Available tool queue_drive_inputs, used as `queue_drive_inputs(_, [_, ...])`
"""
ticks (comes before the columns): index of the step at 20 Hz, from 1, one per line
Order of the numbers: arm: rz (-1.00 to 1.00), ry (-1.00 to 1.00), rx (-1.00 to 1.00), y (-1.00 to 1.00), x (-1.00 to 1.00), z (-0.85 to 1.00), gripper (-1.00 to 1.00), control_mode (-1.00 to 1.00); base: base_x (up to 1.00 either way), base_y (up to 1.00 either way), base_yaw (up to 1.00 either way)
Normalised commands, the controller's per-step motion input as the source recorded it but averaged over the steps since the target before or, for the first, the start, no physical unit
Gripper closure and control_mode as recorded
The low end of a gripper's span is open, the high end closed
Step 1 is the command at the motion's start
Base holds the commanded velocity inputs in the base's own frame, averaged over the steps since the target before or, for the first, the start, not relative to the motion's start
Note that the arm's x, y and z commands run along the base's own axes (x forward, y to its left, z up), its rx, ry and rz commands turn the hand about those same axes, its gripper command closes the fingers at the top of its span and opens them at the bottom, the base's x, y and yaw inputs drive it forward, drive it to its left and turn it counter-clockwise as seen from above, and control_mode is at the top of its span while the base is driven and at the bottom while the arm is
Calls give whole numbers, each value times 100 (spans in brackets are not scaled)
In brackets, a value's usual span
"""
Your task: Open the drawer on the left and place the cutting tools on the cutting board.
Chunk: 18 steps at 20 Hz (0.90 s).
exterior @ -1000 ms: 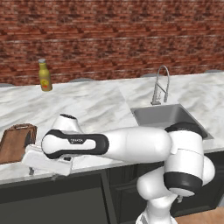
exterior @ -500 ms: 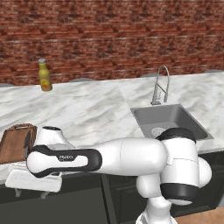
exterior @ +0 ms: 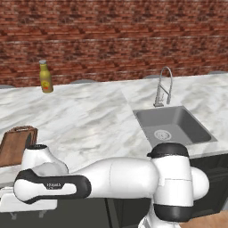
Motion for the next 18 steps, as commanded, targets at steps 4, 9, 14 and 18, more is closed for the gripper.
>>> queue_drive_inputs(4, [2, 0, 0, 26, -22, -31, -100, -100, 0, 0, 0])
queue_drive_inputs(9, [4, 0, 0, 20, -9, -35, -100, -100, 0, 0, 0])
queue_drive_inputs(14, [7, -1, 0, 19, 0, -44, -100, -100, 0, 0, 0])
queue_drive_inputs(18, [11, -4, 0, 44, -5, -36, -100, -100, 0, 0, 0])
